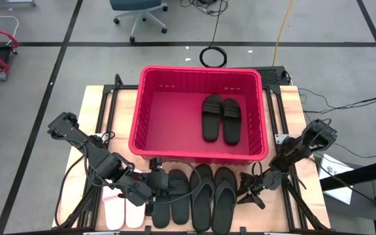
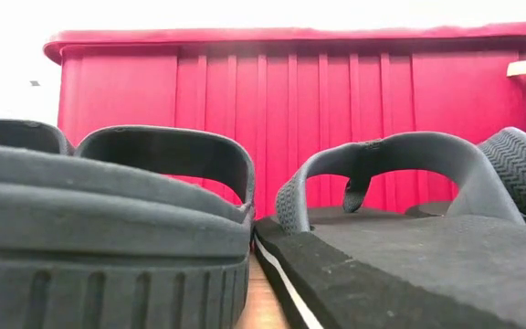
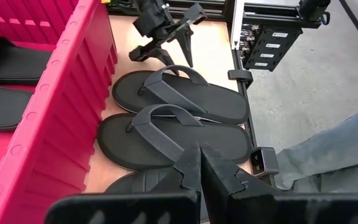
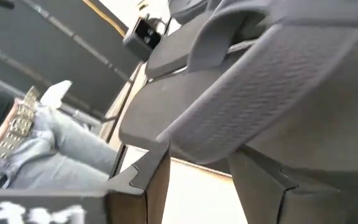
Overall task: Pick and place slides into bin
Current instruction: Put the black slipper into the red bin
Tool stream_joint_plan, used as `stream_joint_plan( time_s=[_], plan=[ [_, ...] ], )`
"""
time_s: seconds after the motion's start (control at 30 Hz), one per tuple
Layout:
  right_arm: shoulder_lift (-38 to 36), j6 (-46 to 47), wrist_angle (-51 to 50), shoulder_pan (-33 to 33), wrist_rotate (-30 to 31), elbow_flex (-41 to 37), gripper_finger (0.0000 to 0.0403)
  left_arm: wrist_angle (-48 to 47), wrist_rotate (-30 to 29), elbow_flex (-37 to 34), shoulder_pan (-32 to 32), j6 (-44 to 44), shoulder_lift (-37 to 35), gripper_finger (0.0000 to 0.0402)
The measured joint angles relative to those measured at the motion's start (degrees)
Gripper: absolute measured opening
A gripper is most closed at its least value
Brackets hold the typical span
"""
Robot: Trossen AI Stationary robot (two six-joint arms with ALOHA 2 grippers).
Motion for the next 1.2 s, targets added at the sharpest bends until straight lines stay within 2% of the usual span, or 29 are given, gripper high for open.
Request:
stream_joint_plan(
  time_s=[0.3, 0.7, 0.87, 1.2],
  plan=[
    [2.3, -5.2, 0.4, -1.0, -0.1, 4.6, 0.0155, 0.0, 0.6, 0.0, 0.0, -0.2, 0.0, 0.0005],
    [2.3, -5.6, 0.4, -1.5, -0.1, 4.8, 0.0153, 0.0, 0.7, 0.0, 0.0, -1.0, 0.0, 0.0002],
    [2.3, -5.6, 0.5, -1.5, -0.1, 4.8, 0.0123, 0.0, 0.7, 0.0, 0.0, -1.0, 0.0, 0.0005],
    [2.3, -5.5, 0.5, -1.5, -0.2, 4.8, 0.0037, 0.0, 0.7, 0.0, 0.0, -1.0, 0.0, 0.0004]
  ],
)
